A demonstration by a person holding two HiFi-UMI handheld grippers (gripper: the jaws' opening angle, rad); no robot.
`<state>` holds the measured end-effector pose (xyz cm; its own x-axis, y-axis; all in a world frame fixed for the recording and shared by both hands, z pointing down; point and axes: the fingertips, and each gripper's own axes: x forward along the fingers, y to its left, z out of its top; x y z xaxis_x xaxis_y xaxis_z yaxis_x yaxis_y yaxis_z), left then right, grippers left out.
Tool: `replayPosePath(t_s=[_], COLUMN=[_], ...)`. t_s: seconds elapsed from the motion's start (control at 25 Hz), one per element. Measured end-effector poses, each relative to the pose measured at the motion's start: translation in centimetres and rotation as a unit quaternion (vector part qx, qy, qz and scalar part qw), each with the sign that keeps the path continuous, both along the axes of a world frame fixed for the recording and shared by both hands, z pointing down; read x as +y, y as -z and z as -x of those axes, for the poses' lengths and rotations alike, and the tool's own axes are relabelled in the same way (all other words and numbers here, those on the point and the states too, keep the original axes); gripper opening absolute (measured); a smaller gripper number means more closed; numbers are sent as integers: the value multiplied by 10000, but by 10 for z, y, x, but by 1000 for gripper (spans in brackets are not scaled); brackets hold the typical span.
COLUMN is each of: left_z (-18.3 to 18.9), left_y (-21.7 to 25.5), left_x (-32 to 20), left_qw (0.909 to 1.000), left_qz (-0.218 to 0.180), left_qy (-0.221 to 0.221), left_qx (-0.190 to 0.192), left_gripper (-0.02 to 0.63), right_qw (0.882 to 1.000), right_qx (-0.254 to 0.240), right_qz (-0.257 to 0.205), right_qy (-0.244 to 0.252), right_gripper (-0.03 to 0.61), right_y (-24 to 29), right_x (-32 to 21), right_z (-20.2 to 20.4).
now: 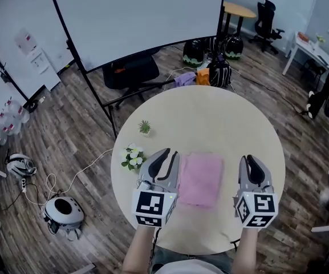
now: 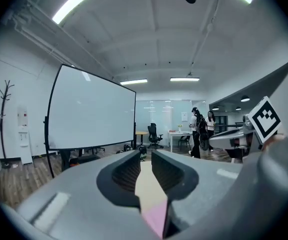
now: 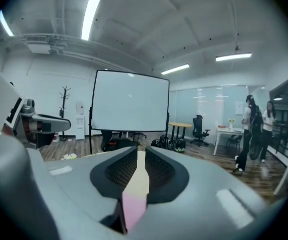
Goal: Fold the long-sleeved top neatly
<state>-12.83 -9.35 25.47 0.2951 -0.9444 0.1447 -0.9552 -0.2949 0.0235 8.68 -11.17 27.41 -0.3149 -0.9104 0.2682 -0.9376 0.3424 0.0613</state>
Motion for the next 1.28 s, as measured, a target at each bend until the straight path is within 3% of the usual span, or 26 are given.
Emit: replayPosePath(t_s=[0.2, 0.48, 1.28], left_z=[-12, -29, -33], left_y=[24, 32, 35], left_x=[2, 6, 10], left_qw=[9994, 9991, 9992], left_qz=[-320, -408, -385], left_qy=[99, 15, -19], left_qx=[-17, -118, 71], left_gripper=[36, 2, 0], right_qw=[9990, 9958, 9945], right_qx=[-35, -147, -215], right_qz=[-307, -572, -610], right_qy=[-318, -703, -826], right_gripper=[38, 23, 23], right_y=[20, 35, 38], right_x=[14, 28, 40], right_z=[-22, -51, -61])
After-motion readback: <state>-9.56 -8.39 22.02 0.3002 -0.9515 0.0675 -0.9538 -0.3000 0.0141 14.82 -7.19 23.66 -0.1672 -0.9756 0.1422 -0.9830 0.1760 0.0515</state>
